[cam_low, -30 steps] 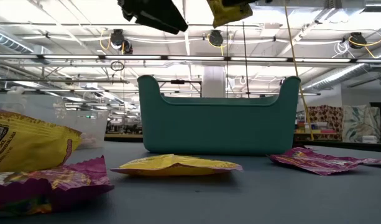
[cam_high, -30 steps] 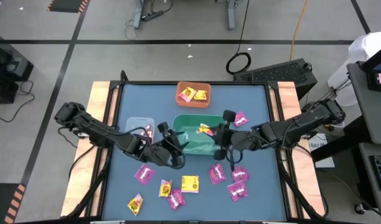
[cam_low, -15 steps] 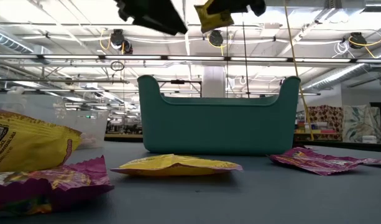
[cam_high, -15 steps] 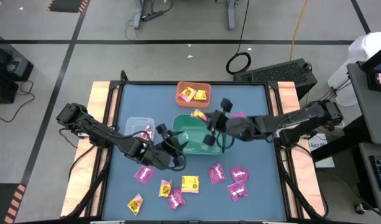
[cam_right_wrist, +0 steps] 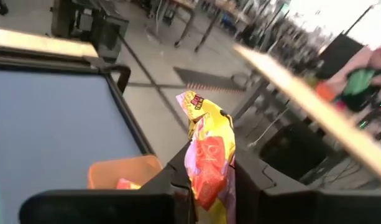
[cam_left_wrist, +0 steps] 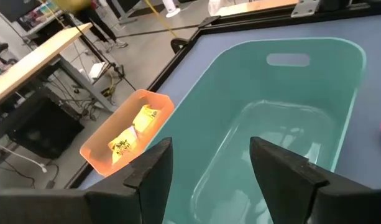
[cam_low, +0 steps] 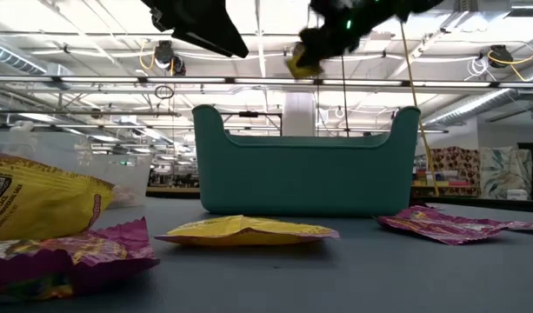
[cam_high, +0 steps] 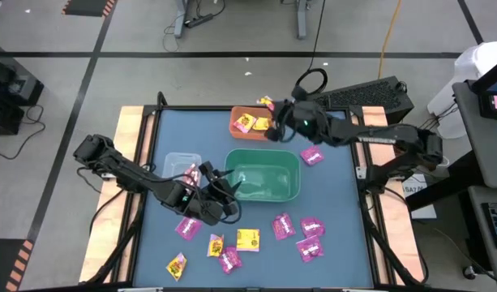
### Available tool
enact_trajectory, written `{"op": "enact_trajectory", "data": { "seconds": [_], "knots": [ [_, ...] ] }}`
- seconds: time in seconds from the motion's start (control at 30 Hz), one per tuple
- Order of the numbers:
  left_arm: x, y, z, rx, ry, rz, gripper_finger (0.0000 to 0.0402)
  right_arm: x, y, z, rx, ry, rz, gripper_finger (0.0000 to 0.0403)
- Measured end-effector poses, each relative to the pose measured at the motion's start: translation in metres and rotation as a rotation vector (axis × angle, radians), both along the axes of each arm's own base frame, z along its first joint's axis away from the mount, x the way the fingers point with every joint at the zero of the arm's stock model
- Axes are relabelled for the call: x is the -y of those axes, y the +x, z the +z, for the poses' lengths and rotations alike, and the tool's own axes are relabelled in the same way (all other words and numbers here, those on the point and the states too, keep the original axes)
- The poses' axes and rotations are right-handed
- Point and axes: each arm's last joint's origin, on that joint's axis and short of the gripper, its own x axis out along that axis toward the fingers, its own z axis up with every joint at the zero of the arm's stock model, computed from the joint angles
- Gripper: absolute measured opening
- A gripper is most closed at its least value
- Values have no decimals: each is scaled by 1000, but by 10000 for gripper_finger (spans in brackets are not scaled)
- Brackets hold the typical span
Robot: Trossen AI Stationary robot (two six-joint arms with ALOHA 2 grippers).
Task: Sort candy
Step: Put the yellow candy into the orange bin
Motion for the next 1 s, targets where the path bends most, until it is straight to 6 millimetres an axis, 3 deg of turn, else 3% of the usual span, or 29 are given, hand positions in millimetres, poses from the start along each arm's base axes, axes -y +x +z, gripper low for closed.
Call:
{"op": "enact_trajectory", "data": {
  "seconds": [0.13,0.3,0.7,1.0],
  "knots": [
    [0,0,0,-12,8,-3,219,37,5,-32,-60,125,-26,56],
    [-1,-2,-2,-31,14,-6,219,62,12,-62,-57,285,14,56],
    [-2,-5,-5,-67,18,5,219,91,16,-88,-154,441,25,56],
    [-2,-5,-5,-65,17,5,219,107,37,-115,-252,600,31,68]
  ]
}}
